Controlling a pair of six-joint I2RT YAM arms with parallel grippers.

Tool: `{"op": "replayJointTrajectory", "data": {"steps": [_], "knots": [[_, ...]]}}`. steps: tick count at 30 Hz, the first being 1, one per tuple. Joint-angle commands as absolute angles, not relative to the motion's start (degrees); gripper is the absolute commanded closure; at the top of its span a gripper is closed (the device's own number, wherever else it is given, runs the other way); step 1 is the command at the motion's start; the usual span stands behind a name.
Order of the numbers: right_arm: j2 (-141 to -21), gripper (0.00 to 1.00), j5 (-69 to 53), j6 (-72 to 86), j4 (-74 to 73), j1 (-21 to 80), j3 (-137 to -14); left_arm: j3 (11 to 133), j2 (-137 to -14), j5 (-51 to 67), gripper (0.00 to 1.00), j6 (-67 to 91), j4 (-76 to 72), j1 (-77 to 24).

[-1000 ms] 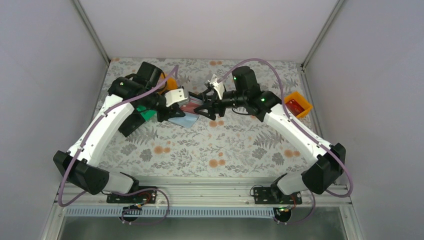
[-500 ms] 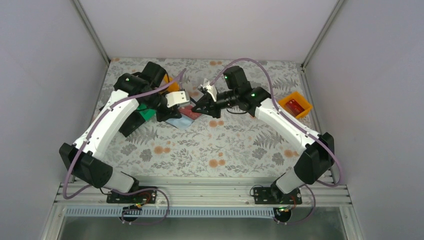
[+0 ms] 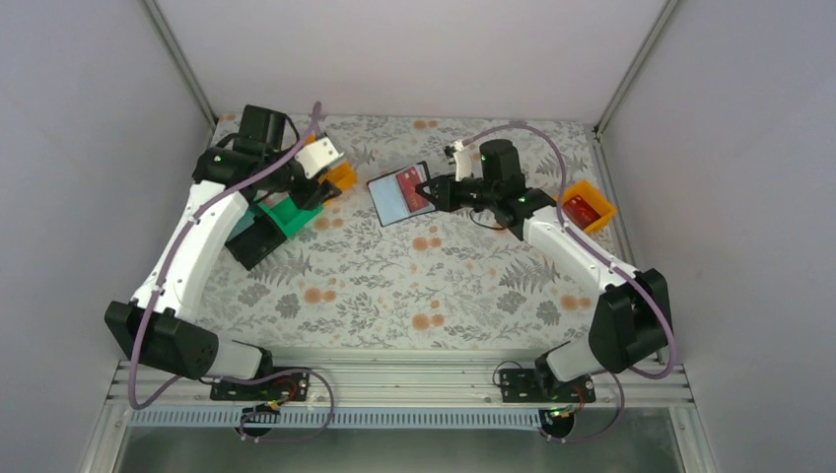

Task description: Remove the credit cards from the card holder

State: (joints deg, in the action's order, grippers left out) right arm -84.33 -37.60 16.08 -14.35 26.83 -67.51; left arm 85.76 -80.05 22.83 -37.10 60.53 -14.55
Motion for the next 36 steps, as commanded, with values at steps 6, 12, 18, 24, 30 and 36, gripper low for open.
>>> {"op": "replayJointTrajectory", "data": {"steps": [6, 12, 18, 24, 30, 36], "knots": [[-76.8, 0.96, -21.94, 40.94, 8.47, 29.89, -58.78, 84.46, -77.47, 58.61, 0.5, -19.21, 43.12, -15.02], [-74.36, 0.96, -21.19, 40.59, 12.29, 32.79, -58.21, 80.46, -78.64, 60.22, 0.48, -6.6, 32.01, -15.11], [-75.14, 0.96, -25.65, 39.9, 15.2, 33.36, -58.77, 79.4, -81.38, 64.8, 0.49, -3.18, 29.3, -15.23], [-76.11, 0.96, -25.39, 39.31, 15.29, 34.08, -59.58, 81.38, -84.3, 66.65, 0.6, -6.13, 31.35, -16.93], [-76.17, 0.96, -26.79, 38.3, 15.38, 34.72, -59.99, 80.87, -85.47, 65.31, 0.55, -5.21, 30.8, -17.39], [-75.06, 0.96, -31.12, 36.9, 17.55, 34.74, -60.17, 80.61, -85.37, 66.1, 0.55, -5.38, 31.04, -17.0]]}}
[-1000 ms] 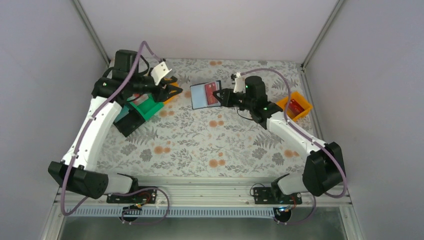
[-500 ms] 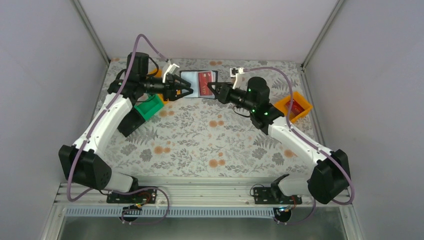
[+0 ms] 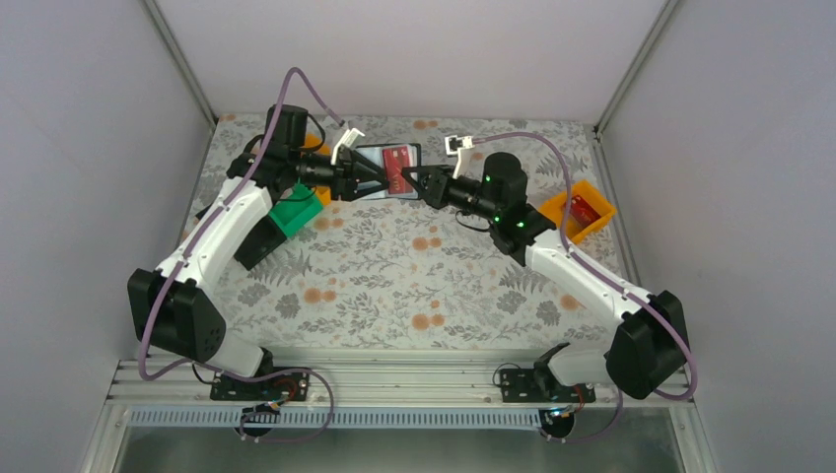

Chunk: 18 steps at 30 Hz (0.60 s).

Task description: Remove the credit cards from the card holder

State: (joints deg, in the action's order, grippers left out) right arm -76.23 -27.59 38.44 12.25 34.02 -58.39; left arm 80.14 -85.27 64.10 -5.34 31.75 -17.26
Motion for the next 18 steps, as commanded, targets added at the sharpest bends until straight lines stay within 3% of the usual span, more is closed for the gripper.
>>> {"op": "replayJointTrajectory", "data": {"steps": [1, 7, 18], "knots": [[-74.98, 0.96, -32.25, 37.18, 19.09, 34.74, -59.99, 80.46, -85.3, 67.07, 0.55, -5.44, 31.03, -16.78], [-76.06, 0.96, -39.69, 40.07, 26.67, 34.86, -59.53, 80.63, -84.39, 68.9, 0.54, -5.71, 31.08, -16.42], [-73.33, 0.96, -39.71, 38.5, 25.16, 35.11, -59.73, 80.29, -82.92, 68.63, 0.53, -7.49, 32.14, -14.67]]}}
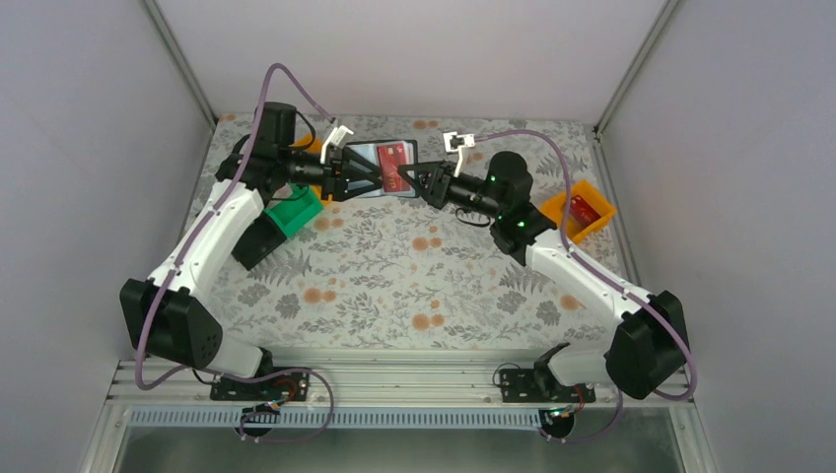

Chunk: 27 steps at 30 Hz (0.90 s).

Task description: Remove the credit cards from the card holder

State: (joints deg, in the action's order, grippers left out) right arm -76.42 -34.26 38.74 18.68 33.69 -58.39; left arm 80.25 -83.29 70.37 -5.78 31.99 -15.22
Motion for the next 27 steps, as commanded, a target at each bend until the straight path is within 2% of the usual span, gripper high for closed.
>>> {"op": "replayJointTrajectory", "data": {"steps": [1, 6, 10, 15, 18, 20, 24, 25, 27], "knots": [[-73.38, 0.96, -39.79, 38.35, 25.02, 35.1, -59.84, 80.52, -82.95, 68.33, 0.53, -7.9, 32.5, -14.67], [-73.69, 0.96, -39.98, 38.24, 24.72, 35.12, -60.17, 80.0, -81.97, 66.37, 0.53, -7.65, 31.62, -14.65], [-73.64, 0.96, -39.38, 38.19, 25.05, 35.87, -59.94, 75.88, -79.9, 59.42, 0.52, -4.55, 23.96, -14.72], [-73.87, 0.96, -38.54, 35.61, 23.35, 37.33, -60.73, 76.09, -80.51, 59.48, 0.49, -3.3, 23.1, -17.81], [-74.33, 0.96, -38.3, 34.36, 21.83, 37.44, -61.82, 77.2, -80.64, 63.13, 0.5, -3.11, 23.18, -19.22], [-74.47, 0.96, -37.9, 33.54, 21.06, 37.44, -61.85, 77.91, -80.23, 65.43, 0.58, -4.24, 24.07, -20.18], [-75.64, 0.96, -39.1, 32.59, 20.61, 37.44, -62.22, 78.93, -79.06, 69.55, 0.92, -7.64, 27.28, -20.66], [-75.99, 0.96, -39.79, 32.34, 20.28, 37.44, -62.55, 79.28, -78.94, 70.24, 0.97, -8.55, 28.29, -20.64], [-76.78, 0.96, -40.15, 31.9, 19.03, 37.45, -63.28, 79.89, -78.64, 72.21, 0.98, -10.38, 30.56, -20.63]]}}
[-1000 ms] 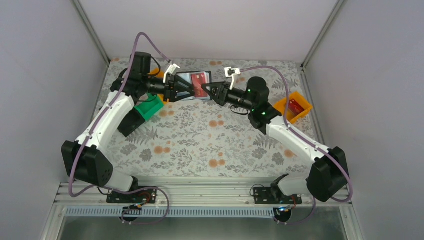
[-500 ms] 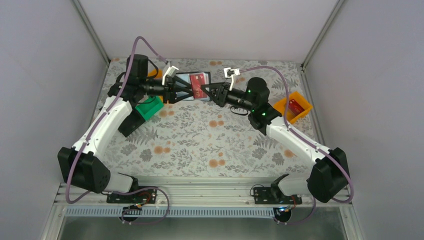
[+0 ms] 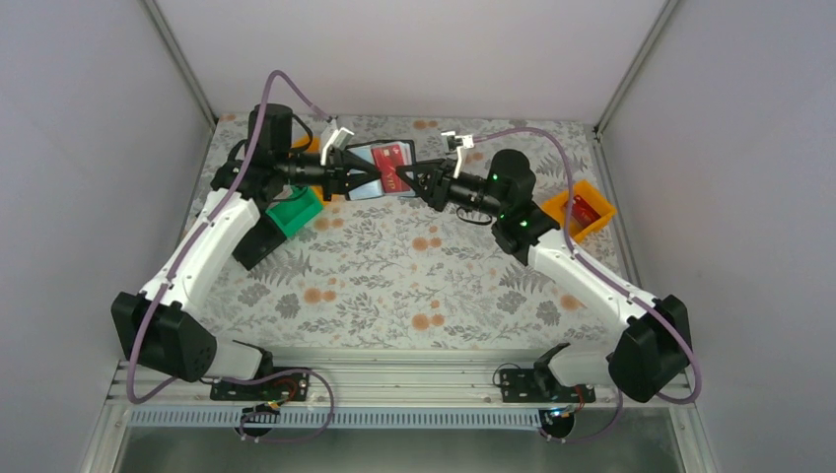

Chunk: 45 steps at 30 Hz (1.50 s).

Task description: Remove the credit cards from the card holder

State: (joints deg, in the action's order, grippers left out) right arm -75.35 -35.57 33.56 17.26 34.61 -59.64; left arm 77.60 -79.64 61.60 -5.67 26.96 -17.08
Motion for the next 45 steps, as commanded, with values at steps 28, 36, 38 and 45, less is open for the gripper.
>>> {"op": "replayJointTrajectory", "data": {"steps": [28, 36, 38, 45], "knots": [[-72.58, 0.68, -39.96, 24.55, 10.17, 35.54, -63.02, 79.54, -75.02, 70.95, 0.98, -28.81, 46.17, -14.85], [-72.02, 0.7, -40.61, 23.95, 9.26, 35.07, -63.14, 79.82, -75.15, 70.26, 0.98, -30.77, 47.64, -14.06], [-71.98, 0.71, -40.61, 23.62, 8.62, 35.07, -63.35, 80.06, -75.2, 70.21, 0.98, -30.93, 47.85, -14.03], [-71.5, 0.69, -41.34, 22.28, 7.29, 34.99, -63.28, 80.76, -75.48, 70.0, 0.98, -32.5, 49.68, -13.92]]}}
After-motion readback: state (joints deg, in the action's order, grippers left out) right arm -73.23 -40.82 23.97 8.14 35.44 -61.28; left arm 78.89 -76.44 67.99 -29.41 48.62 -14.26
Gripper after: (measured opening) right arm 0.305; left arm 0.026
